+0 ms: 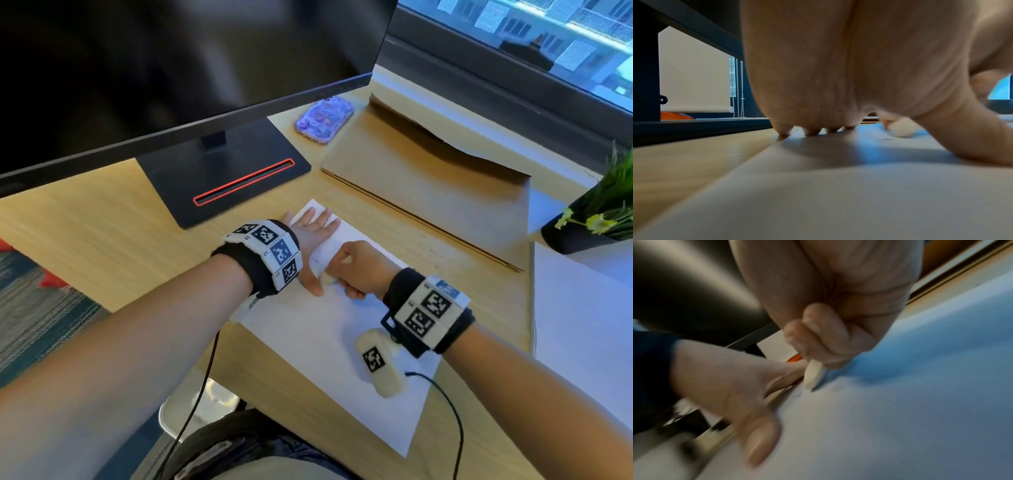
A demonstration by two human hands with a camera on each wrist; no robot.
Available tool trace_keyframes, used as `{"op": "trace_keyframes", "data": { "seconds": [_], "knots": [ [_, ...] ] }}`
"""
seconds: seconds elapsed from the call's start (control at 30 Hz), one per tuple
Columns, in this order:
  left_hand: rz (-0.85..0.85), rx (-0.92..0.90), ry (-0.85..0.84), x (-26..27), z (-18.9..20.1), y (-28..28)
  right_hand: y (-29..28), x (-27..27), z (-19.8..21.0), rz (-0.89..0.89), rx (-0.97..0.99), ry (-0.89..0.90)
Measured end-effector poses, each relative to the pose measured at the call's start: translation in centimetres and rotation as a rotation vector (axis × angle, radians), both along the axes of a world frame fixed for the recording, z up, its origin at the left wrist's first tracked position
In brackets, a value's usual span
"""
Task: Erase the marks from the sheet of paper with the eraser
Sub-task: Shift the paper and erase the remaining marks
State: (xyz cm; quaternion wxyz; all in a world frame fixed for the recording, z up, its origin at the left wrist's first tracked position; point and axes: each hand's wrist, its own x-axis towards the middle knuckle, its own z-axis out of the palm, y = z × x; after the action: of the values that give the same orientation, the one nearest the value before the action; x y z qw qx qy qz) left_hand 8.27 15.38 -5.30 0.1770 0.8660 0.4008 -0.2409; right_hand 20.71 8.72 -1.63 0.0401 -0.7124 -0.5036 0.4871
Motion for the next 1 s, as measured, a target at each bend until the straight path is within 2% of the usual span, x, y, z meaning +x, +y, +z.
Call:
{"op": "trace_keyframes", "data": {
  "seconds": [0.17, 0.27, 0.33, 0.37, 0.5, 0.53, 0.67, 0.73, 0.87, 1.0],
  "knots": [
    [0.022, -0.001, -0.019, 0.2, 0.0, -0.2, 2.4, 0.8, -0.1, -0.154, 0.172, -0.089],
    [0.01, 0.009, -0.015, 0.1, 0.0, -0.2, 1.3, 0.4, -0.3, -0.011, 0.094, -0.107],
    [0.006, 0.01, -0.019, 0.0, -0.1, -0.2, 0.6, 0.6, -0.2, 0.074, -0.024, -0.016],
    [0.006, 0.012, -0.019, 0.0, -0.1, -0.3, 0.8, 0.9, -0.1, 0.055, -0.02, 0.014],
    [0.012, 0.017, -0.033, 0.0, -0.1, -0.5, 2.1, 2.2, -0.2, -0.339, 0.215, 0.042],
    [0.014, 0.016, -0.04, 0.0, -0.1, -0.6, 2.0, 2.5, -0.1, -0.438, 0.222, 0.111],
    [0.039, -0.026, -0.081, -0.3, 0.1, -0.4, -0.6, 3.5, -0.3, -0.811, 0.19, 0.573],
    [0.068, -0.089, -0.133, -0.5, 0.9, -0.1, -2.5, 3.9, -1.1, -0.947, 0.196, 0.717],
    [0.155, -0.108, -0.241, -1.0, 2.8, -0.5, -5.9, 4.8, -2.7, -1.09, 0.187, 0.943],
    [0.125, -0.049, -0.188, -1.3, 4.0, -2.0, -7.3, 5.5, -3.2, -1.144, 0.244, 1.041]
  ]
}}
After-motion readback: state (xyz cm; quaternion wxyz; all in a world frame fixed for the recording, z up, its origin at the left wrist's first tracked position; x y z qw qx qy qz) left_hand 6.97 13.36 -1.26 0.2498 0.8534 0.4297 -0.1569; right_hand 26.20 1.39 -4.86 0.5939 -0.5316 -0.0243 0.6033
